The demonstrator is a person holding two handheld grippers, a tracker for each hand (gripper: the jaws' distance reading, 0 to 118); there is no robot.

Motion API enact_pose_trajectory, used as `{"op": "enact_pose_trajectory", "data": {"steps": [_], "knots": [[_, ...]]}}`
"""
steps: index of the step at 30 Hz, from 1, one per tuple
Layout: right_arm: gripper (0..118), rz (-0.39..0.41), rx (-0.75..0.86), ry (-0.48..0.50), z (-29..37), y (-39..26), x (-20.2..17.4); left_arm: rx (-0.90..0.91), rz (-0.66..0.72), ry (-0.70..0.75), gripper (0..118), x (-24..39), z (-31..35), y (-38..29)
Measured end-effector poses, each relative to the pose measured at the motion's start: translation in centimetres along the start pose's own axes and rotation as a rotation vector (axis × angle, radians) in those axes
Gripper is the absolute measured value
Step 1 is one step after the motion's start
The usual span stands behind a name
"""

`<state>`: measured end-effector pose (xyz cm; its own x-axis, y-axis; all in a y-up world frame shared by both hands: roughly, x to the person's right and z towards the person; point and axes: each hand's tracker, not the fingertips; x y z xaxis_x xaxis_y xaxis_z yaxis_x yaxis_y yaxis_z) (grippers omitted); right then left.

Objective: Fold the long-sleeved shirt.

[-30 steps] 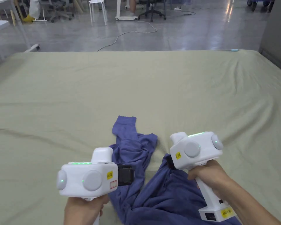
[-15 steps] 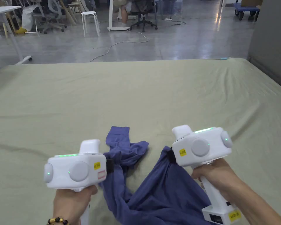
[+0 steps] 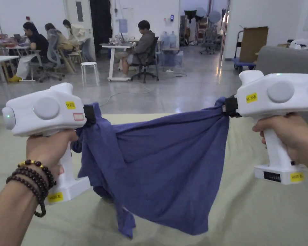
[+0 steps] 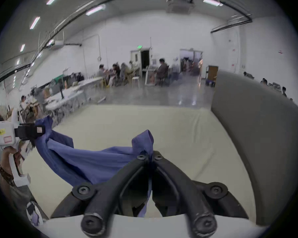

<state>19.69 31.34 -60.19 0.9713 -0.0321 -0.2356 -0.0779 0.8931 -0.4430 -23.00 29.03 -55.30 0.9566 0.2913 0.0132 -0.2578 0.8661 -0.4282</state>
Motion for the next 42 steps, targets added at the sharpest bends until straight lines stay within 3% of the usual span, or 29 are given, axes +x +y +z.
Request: {"op": "enact_pose_trajectory", "data": {"steps": [6, 10, 14, 23, 26, 32, 36, 38, 42], "knots": [[0, -0.009, 0.151, -0.08, 2.7, 10.6, 1.1, 0.142, -0.007, -0.035, 3, 3.5, -0.3, 10.9], [0, 0.008, 0.18, -0.217, 3.2, 14.7, 1.3, 0.19, -0.022, 0.012, 3, 4.2, -1.1, 15.1], [0, -0.042, 0.178, -0.177, 2.8, 14.4, 2.3, 0.198, -0.016, -0.012, 3, 4.9, 0.1, 13.9], [0, -0.18, -0.049, -0.169, -6.2, 0.3, 5.6, -0.005, 0.001, 0.085, 3, -2.0, -8.0, 1.2], [0, -0.225, -0.118, -0.163, -8.9, -5.0, 6.5, -0.113, 0.064, 0.091, 3, -4.6, -10.3, -3.6], [0, -0.27, -0.182, -0.158, -11.8, -10.1, 8.0, -0.158, 0.102, 0.077, 3, -5.8, -10.8, -8.0], [0, -0.26, -0.177, -0.129, -9.5, -11.4, 7.0, -0.153, 0.065, 0.074, 3, -5.5, -8.7, -9.0], [0, -0.215, -0.156, -0.102, -7.3, -13.1, 6.4, -0.134, 0.051, 0.072, 3, -5.5, -6.4, -10.6], [0, -0.162, -0.161, -0.062, -1.3, -18.8, 4.6, -0.127, 0.023, 0.107, 3, -5.6, -0.6, -17.5]]}}
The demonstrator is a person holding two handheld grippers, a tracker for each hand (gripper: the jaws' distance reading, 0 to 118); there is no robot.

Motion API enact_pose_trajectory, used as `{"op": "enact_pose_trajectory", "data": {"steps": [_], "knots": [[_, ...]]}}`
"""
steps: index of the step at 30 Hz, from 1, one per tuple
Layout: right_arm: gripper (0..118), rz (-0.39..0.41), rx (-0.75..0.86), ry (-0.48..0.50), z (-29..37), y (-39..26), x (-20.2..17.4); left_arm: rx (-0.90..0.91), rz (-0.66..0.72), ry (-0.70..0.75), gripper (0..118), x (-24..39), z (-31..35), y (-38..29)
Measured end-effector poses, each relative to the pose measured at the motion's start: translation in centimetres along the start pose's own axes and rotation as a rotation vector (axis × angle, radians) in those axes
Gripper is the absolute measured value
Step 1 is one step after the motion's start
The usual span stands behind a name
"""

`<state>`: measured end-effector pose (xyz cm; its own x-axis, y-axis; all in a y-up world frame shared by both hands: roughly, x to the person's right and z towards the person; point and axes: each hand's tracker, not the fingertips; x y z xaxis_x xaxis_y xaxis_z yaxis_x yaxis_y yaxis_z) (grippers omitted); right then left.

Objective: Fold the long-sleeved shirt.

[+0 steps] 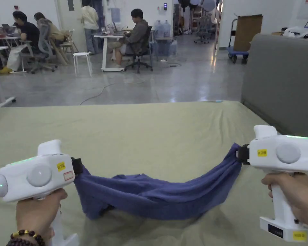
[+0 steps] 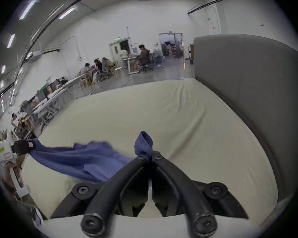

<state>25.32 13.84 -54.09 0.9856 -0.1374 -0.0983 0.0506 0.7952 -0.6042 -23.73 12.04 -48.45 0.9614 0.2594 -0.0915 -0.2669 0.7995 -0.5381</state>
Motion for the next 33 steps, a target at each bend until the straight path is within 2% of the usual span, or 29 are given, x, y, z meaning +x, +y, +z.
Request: {"op": "enact_pose_trajectory", "data": {"steps": [2, 3, 8, 10, 13, 14, 19, 20, 21, 22, 23, 24, 25, 28, 29, 30, 31, 32, 33], "knots": [[0, 0.031, -0.047, 0.032, 2.3, -4.3, 0.3, -0.028, -0.018, 0.066, 3, -0.6, 2.7, -5.3], [0, 0.051, -0.07, 0.037, 3.3, -6.3, 0.4, -0.057, -0.017, 0.051, 3, -1.2, 3.6, -7.4], [0, 0.134, -0.242, -0.014, 7.0, -17.0, 2.6, -0.216, 0.003, 0.161, 3, -3.3, 8.0, -17.9], [0, 0.128, -0.311, -0.02, 7.8, -20.0, 3.6, -0.246, 0.043, 0.163, 3, -4.2, 8.9, -20.0], [0, 0.106, -0.4, -0.025, 8.5, -24.0, 5.3, -0.259, -0.002, 0.22, 3, -4.7, 10.0, -22.3], [0, 0.106, -0.415, -0.054, 8.5, -25.0, 5.7, -0.273, -0.022, 0.228, 3, -4.9, 10.1, -22.7], [0, 0.085, -0.433, -0.077, 8.2, -26.5, 6.3, -0.269, 0.018, 0.209, 3, -5.9, 9.8, -23.0], [0, 0.082, -0.433, -0.072, 8.3, -26.3, 6.1, -0.261, 0.026, 0.199, 6, -5.9, 9.9, -22.8], [8, 0.083, -0.426, -0.066, 8.7, -26.1, 5.9, -0.248, 0.029, 0.19, 17, -5.7, 10.3, -22.6], [30, 0.091, -0.407, -0.069, 9.2, -25.5, 5.7, -0.24, 0.026, 0.166, 43, -5.6, 10.5, -22.3], [78, 0.102, -0.389, -0.074, 9.8, -25.0, 5.4, -0.239, 0.018, 0.144, 95, -5.5, 10.7, -21.9], [107, 0.107, -0.378, -0.091, 10.1, -24.6, 5.3, -0.246, 0.009, 0.134, 118, -5.3, 10.7, -21.6], [118, 0.121, -0.357, -0.116, 10.5, -23.9, 5.0, -0.245, -0.005, 0.124, 115, -4.8, 11.3, -21.5], [117, 0.126, -0.274, -0.118, 12.0, -22.3, 4.4, -0.182, -0.036, 0.104, 115, -4.1, 12.3, -20.4], [105, 0.113, -0.276, -0.11, 12.3, -21.9, 4.2, -0.187, -0.043, 0.106, 105, -2.0, 14.1, -20.1], [76, 0.102, -0.275, -0.102, 12.5, -21.7, 4.0, -0.184, -0.047, 0.106, 77, -1.5, 14.6, -20.0], [29, 0.093, -0.276, -0.091, 12.6, -21.6, 3.6, -0.17, -0.062, 0.097, 31, -0.9, 15.1, -19.8], [0, 0.091, -0.28, -0.09, 12.5, -21.7, 3.2, -0.166, -0.076, 0.083, 0, -0.2, 15.5, -19.7], [0, 0.083, -0.287, -0.096, 12.2, -22.0, 2.9, -0.176, -0.089, 0.089, 0, -0.9, 14.2, -19.7]]}}
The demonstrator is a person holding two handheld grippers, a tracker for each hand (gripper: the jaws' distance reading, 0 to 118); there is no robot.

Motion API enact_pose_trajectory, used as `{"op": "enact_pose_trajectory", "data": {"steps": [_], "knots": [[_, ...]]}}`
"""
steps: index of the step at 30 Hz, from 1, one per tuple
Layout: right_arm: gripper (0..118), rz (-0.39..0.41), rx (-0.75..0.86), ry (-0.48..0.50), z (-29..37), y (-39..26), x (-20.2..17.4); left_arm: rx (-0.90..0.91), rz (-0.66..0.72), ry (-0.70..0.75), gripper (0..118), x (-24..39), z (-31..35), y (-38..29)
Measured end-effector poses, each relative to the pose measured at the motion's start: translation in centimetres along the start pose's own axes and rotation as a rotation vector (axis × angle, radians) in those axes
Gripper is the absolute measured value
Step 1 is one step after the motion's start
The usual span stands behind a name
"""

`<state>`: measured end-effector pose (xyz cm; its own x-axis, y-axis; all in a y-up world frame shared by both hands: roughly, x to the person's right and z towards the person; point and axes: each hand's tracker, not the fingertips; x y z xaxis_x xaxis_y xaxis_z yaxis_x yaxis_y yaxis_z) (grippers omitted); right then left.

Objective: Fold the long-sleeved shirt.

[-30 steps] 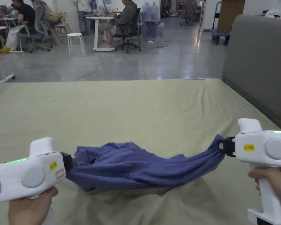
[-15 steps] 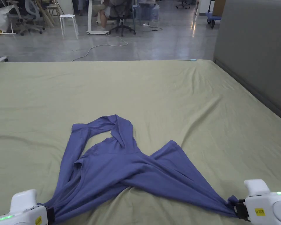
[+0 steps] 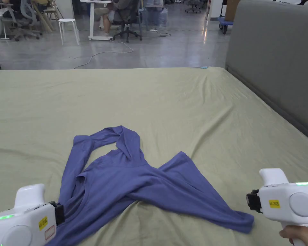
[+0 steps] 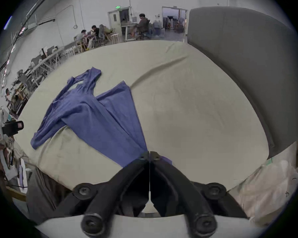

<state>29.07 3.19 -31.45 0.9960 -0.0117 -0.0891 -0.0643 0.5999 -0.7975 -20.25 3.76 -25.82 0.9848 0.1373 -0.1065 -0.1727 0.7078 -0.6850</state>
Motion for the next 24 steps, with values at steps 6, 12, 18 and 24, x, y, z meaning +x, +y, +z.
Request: {"op": "enact_pose_trajectory", "data": {"steps": [6, 12, 18, 24], "knots": [[0, 0.03, -0.04, -0.056, -0.4, -0.6, -1.8, -0.001, -0.076, 0.023, 0, 0.3, -0.5, 0.3], [109, -0.056, -0.114, -0.069, -3.2, -0.6, -0.8, 0.0, -0.064, 0.03, 0, 0.5, -0.3, 0.3], [88, -0.101, -0.192, -0.092, -6.7, -0.6, -0.3, -0.017, -0.058, 0.009, 0, 0.8, -1.4, 0.9], [56, -0.123, -0.261, -0.088, -9.9, -0.7, 0.4, -0.028, -0.101, -0.017, 0, 1.9, -3.6, 3.5]]}}
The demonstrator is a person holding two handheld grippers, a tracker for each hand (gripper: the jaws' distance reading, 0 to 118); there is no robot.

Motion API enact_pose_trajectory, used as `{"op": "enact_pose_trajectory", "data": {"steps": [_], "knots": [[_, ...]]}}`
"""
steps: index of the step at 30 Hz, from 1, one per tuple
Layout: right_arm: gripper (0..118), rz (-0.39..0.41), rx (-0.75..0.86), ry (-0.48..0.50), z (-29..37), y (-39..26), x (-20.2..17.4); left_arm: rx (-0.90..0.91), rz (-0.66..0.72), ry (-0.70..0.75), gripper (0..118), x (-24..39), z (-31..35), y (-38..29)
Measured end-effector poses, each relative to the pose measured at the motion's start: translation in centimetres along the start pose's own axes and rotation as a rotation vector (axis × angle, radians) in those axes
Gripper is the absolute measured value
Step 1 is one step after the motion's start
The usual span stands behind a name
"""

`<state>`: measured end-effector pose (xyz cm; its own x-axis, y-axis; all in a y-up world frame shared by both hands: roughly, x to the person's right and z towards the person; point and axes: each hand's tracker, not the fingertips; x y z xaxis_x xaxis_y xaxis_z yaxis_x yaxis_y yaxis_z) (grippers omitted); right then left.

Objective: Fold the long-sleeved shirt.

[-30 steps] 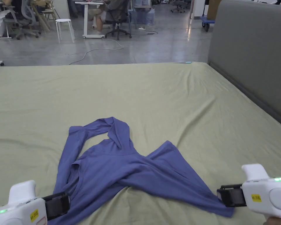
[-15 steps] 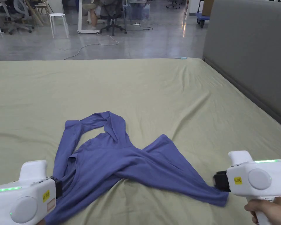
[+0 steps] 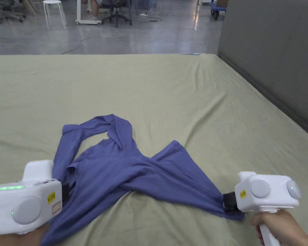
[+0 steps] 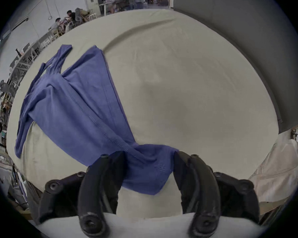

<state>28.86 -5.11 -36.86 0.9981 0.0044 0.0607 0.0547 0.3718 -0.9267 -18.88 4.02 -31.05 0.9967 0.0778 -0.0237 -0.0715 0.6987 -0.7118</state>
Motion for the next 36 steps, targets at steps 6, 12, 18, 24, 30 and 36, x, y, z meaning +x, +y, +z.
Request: {"op": "enact_pose_trajectory", "data": {"steps": [6, 12, 18, 24, 30, 36], "knots": [[20, 0.051, 0.033, 0.046, 0.2, -0.4, -0.2, -0.043, -0.068, -0.048, 11, 1.9, -5.6, 5.2], [7, 0.106, 0.042, 0.02, 0.4, -0.6, -1.3, -0.146, -0.157, -0.1, 118, 4.4, -16.0, 11.7], [7, 0.087, 0.03, 0.031, 0.1, -0.2, -1.0, -0.356, -0.301, 0.038, 111, 5.9, -25.1, 13.4], [7, 0.076, 0.025, 0.05, 0.0, -0.1, -0.7, -0.427, -0.169, -0.023, 91, 4.9, -25.5, 13.1], [7, 0.086, 0.006, 0.09, 1.3, 1.1, -0.3, -0.334, -0.239, -0.055, 1, 5.5, -21.7, 14.0], [7, 0.094, 0.2, 0.167, 9.1, 7.9, -0.1, -0.212, -0.113, -0.115, 1, 2.0, -16.3, 18.4]]}}
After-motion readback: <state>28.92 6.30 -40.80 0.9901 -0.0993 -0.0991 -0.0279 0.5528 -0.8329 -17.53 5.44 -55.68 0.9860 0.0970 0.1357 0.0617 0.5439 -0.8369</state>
